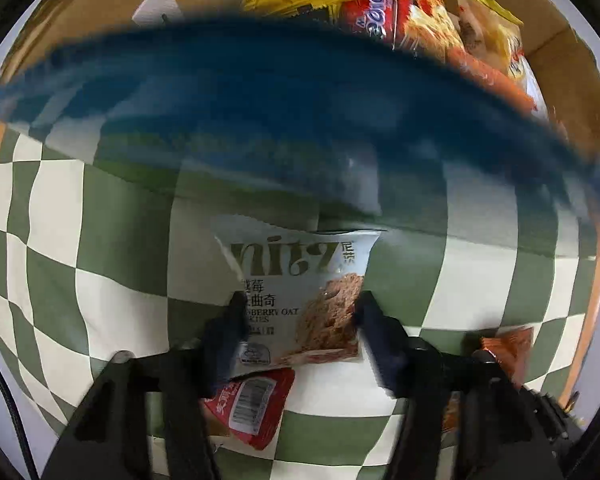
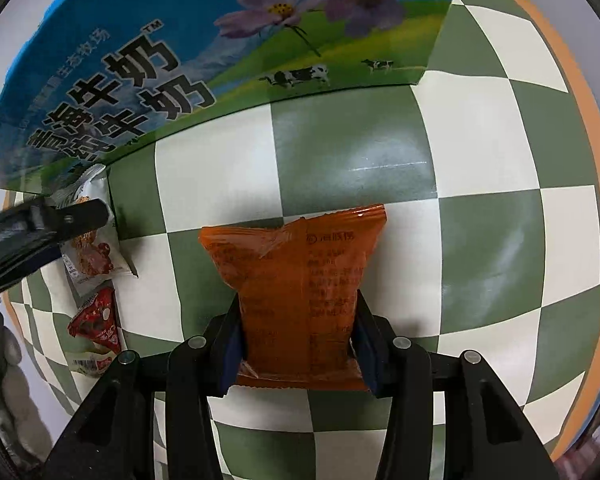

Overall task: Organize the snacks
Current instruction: 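Grasp the white oat-cookie bag with the left tool while the right tool grasps the orange packet, then carry both packets into the box and release them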

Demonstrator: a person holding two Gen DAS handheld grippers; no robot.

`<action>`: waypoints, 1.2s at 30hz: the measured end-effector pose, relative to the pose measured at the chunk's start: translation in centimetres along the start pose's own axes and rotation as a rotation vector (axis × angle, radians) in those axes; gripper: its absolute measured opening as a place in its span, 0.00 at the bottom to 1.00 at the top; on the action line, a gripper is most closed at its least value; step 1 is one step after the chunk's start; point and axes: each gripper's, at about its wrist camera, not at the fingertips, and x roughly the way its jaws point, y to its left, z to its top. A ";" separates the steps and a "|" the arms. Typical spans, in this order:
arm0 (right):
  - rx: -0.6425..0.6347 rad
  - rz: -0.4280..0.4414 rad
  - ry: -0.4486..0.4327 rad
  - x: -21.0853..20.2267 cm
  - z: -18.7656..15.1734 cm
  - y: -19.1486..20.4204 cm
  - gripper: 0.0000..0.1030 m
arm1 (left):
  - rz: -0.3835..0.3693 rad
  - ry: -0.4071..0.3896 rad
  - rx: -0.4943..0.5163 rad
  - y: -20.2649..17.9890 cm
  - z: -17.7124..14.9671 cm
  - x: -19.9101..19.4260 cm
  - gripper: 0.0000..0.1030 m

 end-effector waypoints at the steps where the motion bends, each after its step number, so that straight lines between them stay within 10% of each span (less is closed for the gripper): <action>1: -0.002 -0.001 0.001 -0.1 -0.1 -0.4 0.48 | -0.011 -0.001 0.009 -0.1 -0.6 -0.1 0.47; 13: -0.052 0.004 0.095 0.2 -2.2 -1.3 0.46 | -0.060 0.120 0.072 -1.6 -7.7 1.8 0.50; 19: -0.014 0.005 0.101 0.5 -2.6 -2.5 0.62 | -0.060 0.135 0.067 -1.5 -7.0 3.4 0.52; 23: -0.045 -0.020 0.076 0.4 -2.9 -2.3 0.44 | -0.047 0.097 0.077 -1.9 -8.0 2.4 0.49; 36: -0.085 0.191 -0.106 -12.3 1.0 1.1 0.43 | -0.216 -0.131 0.097 -1.8 -3.4 -14.5 0.49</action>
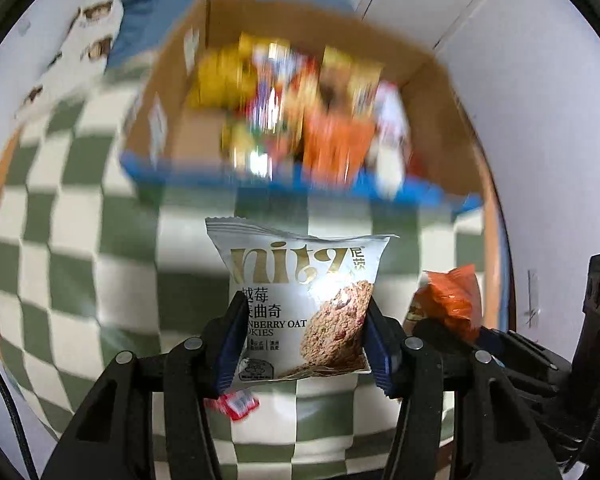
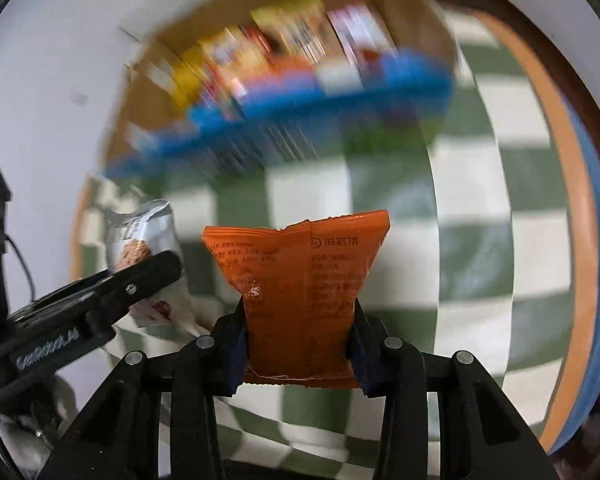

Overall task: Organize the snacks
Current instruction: 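Carry both packets into the box and release them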

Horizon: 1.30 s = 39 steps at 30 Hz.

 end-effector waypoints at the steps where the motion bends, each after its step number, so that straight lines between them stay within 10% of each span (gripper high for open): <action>1: -0.009 0.012 -0.027 -1.2 1.3 0.7 0.43 | 0.005 -0.021 0.000 0.4 2.0 -0.9 0.49; 8: -0.061 -0.036 -0.138 -2.5 11.4 5.7 0.43 | 0.168 -0.039 -0.005 3.0 11.1 -0.2 0.49; 15: -0.052 -0.115 -0.063 3.0 17.4 5.3 0.43 | 0.228 0.084 -0.041 5.9 15.5 4.6 0.50; 21: -0.016 -0.127 0.004 6.7 18.8 4.3 0.46 | 0.219 0.180 -0.057 6.5 16.0 7.9 0.63; 24: -0.034 -0.157 0.062 8.2 18.7 4.2 0.85 | 0.204 0.183 -0.053 6.3 15.8 8.5 0.72; 39: -0.051 -0.225 0.003 6.5 17.5 4.0 0.91 | 0.200 0.079 -0.051 4.7 13.8 6.6 0.72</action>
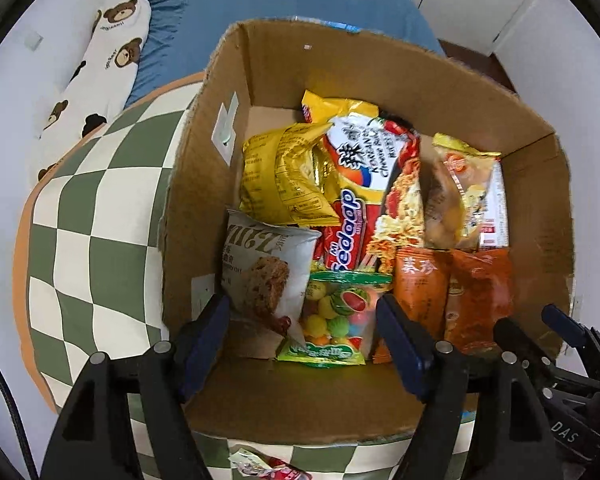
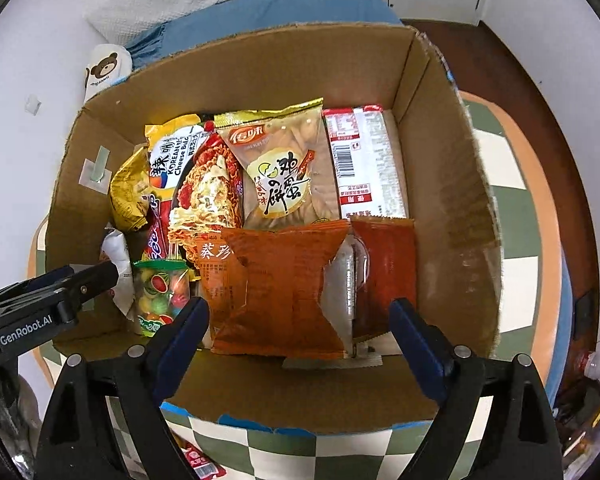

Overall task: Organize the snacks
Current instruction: 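Carry both packets into the box and release them, then grasp the small white packet with the left tool while the right tool grasps the red triangular packet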

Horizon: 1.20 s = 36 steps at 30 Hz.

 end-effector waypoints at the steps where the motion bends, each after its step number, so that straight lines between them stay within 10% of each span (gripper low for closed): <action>1: -0.002 -0.004 -0.009 -0.3 -0.2 0.0 0.91 | 0.001 -0.020 0.003 -0.1 -0.4 -0.5 0.72; 24: -0.042 -0.051 -0.349 -13.7 -7.5 0.4 0.91 | -0.003 -0.404 0.070 -2.3 -10.3 -13.8 0.72; 36: 0.002 0.070 -0.289 -14.9 -12.8 0.5 0.91 | 0.029 -0.354 0.043 0.7 -15.3 -13.6 0.72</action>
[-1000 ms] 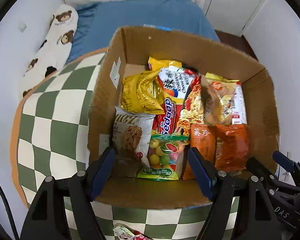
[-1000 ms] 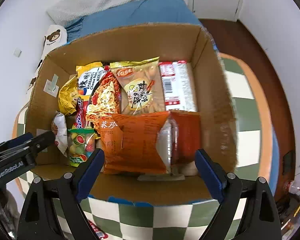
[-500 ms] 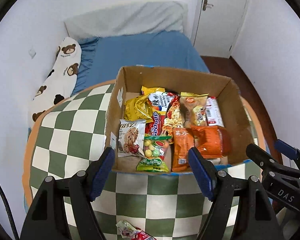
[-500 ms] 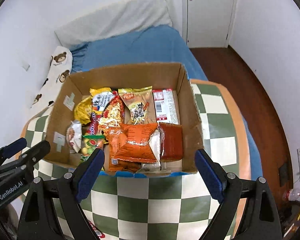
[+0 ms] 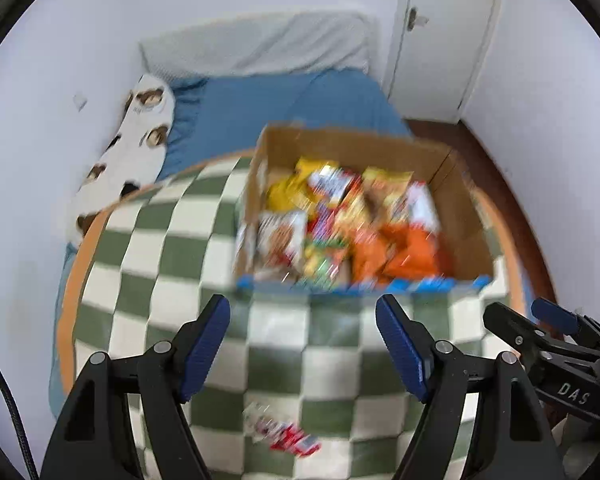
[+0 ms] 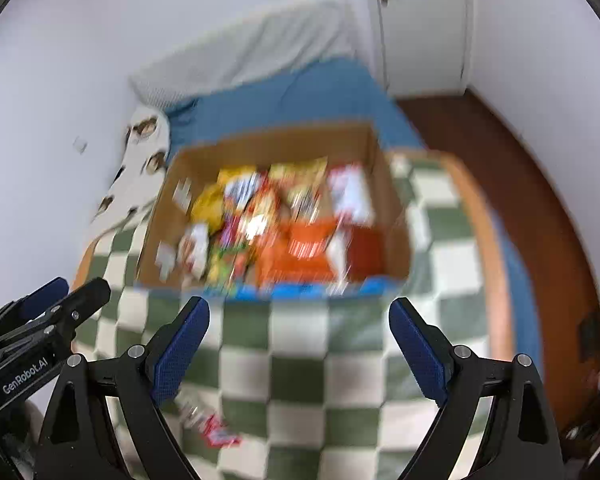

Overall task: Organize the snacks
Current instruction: 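Grasp the small white packet with the left tool while the right tool grasps the red triangular packet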

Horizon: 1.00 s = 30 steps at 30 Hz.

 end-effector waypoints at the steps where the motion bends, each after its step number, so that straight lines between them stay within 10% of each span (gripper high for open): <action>1: 0.009 0.022 0.037 0.9 -1.0 0.1 0.91 | 0.024 0.029 -0.003 0.7 -1.1 0.8 0.72; 9: 0.017 0.212 0.401 11.4 -10.8 3.7 0.79 | 0.173 0.302 -0.050 7.0 -10.7 8.0 0.72; 17: -0.162 0.228 0.610 19.8 -17.1 9.7 0.71 | 0.241 0.439 -0.069 10.3 -16.5 11.8 0.72; 22: -0.201 0.209 0.688 22.6 -19.9 10.7 0.43 | 0.202 0.473 -0.072 10.5 -17.3 12.8 0.72; 30: -0.119 0.119 0.609 20.3 -18.8 5.0 0.42 | 0.063 0.507 0.056 6.1 -16.8 15.2 0.72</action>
